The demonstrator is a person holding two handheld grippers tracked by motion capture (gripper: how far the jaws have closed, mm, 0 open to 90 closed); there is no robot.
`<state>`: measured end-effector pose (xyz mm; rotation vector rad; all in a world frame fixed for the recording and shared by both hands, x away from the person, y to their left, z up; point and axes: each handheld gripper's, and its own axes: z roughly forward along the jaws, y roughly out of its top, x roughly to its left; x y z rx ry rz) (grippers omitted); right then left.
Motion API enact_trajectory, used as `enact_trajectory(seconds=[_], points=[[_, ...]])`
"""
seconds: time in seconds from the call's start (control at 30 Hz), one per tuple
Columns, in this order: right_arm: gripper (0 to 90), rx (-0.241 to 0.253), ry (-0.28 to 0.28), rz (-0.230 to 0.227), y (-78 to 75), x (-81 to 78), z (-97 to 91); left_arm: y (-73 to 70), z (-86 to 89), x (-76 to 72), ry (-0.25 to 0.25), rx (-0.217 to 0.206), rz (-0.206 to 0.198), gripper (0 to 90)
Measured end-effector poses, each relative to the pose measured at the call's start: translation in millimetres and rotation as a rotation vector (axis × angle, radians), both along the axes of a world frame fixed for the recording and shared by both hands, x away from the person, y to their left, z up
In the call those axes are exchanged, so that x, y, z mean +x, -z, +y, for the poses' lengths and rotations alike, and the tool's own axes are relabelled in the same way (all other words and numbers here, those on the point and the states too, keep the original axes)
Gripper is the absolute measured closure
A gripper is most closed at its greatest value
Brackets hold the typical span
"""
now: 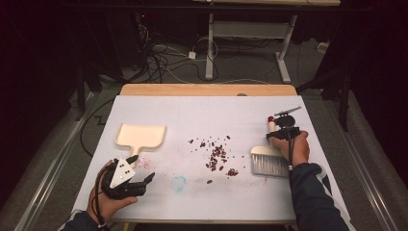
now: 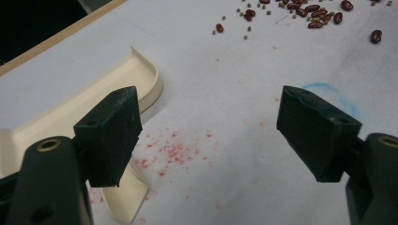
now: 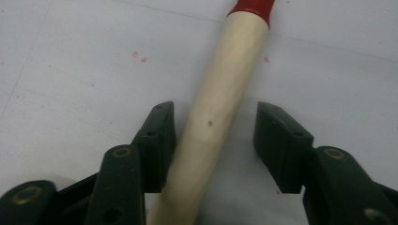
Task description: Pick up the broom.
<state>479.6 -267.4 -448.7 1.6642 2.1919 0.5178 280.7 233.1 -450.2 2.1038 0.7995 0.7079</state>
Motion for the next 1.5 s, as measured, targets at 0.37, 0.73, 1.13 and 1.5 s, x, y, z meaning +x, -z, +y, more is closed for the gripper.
enact_trajectory(seconds=[0.37,0.73,1.13,1.5], points=[[70.3,-0.010,0.054,0.027,-2.4,6.2,12.1,0.1,-2.3,0.0,0.009,0.009,0.006,21.8],[70.6,0.032,0.033,-0.044,-4.0,0.0,4.4,0.8,-2.6,-0.4,0.013,0.015,0.012,21.8],[70.7,0.206,-0.039,-0.350,-41.2,-50.8,-16.2,-0.4,-3.5,-1.5,-0.004,0.019,0.011,22.1],[70.8,0.265,-0.121,-0.531,-69.0,-86.9,-16.1,-3.9,-16.1,-0.1,0.016,-0.019,0.021,22.7]])
